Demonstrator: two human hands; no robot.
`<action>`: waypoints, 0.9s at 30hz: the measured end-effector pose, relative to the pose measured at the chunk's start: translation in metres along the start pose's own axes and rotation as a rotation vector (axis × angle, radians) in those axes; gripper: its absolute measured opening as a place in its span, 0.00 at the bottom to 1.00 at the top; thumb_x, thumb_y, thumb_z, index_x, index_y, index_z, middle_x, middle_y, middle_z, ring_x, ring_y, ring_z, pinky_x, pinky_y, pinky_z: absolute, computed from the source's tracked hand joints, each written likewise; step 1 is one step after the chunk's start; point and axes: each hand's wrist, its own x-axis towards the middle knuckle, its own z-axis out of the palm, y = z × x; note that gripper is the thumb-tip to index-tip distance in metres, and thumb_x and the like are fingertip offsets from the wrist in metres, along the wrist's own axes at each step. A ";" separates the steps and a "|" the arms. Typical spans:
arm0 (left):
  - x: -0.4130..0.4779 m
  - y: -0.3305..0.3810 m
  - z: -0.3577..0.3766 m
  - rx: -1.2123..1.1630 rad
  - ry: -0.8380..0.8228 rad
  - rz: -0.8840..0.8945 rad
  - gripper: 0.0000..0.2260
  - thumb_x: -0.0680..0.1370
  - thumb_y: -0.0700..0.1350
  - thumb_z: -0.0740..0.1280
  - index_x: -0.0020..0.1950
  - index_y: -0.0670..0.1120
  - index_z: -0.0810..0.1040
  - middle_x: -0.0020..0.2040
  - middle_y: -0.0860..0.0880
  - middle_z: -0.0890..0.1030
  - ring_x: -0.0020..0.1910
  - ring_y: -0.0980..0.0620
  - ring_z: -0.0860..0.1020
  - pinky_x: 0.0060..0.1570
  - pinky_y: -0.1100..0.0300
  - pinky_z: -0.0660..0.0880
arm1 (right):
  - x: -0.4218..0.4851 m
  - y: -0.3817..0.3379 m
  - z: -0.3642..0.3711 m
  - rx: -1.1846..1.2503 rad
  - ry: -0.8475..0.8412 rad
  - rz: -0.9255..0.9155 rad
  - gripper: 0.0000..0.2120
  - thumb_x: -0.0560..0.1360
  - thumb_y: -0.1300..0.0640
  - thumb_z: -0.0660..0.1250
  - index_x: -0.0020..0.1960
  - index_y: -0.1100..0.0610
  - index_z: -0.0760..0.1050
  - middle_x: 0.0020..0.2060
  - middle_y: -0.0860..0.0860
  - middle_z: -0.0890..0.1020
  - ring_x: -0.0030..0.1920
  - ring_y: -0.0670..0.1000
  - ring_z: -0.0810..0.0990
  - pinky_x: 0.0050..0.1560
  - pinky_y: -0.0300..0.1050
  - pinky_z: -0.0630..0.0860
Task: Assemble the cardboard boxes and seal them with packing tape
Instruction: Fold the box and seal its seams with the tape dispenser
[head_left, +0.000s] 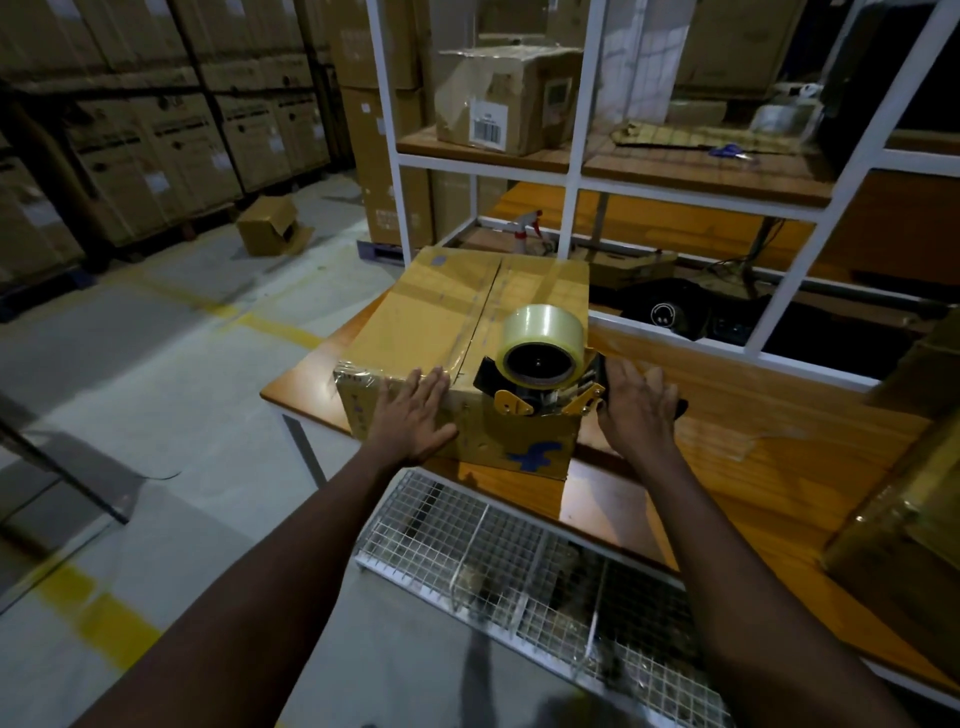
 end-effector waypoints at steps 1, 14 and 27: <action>0.000 0.001 0.000 -0.006 0.008 -0.001 0.45 0.68 0.70 0.30 0.81 0.49 0.40 0.81 0.49 0.41 0.80 0.47 0.43 0.74 0.35 0.42 | -0.003 0.009 -0.002 0.000 -0.002 0.024 0.20 0.73 0.57 0.69 0.63 0.54 0.69 0.58 0.53 0.76 0.55 0.62 0.71 0.52 0.55 0.66; -0.003 -0.037 -0.008 -0.055 -0.026 -0.127 0.48 0.66 0.74 0.28 0.81 0.50 0.41 0.80 0.49 0.39 0.80 0.43 0.42 0.71 0.32 0.39 | -0.032 -0.036 -0.001 0.032 0.004 0.118 0.18 0.75 0.61 0.64 0.64 0.55 0.68 0.58 0.53 0.75 0.56 0.61 0.69 0.53 0.55 0.65; -0.001 -0.006 -0.007 0.019 -0.021 0.045 0.45 0.69 0.71 0.31 0.81 0.50 0.41 0.81 0.49 0.41 0.80 0.47 0.46 0.74 0.33 0.46 | -0.048 -0.007 0.003 0.081 0.038 0.183 0.15 0.74 0.62 0.65 0.60 0.55 0.69 0.57 0.53 0.76 0.55 0.61 0.70 0.52 0.55 0.64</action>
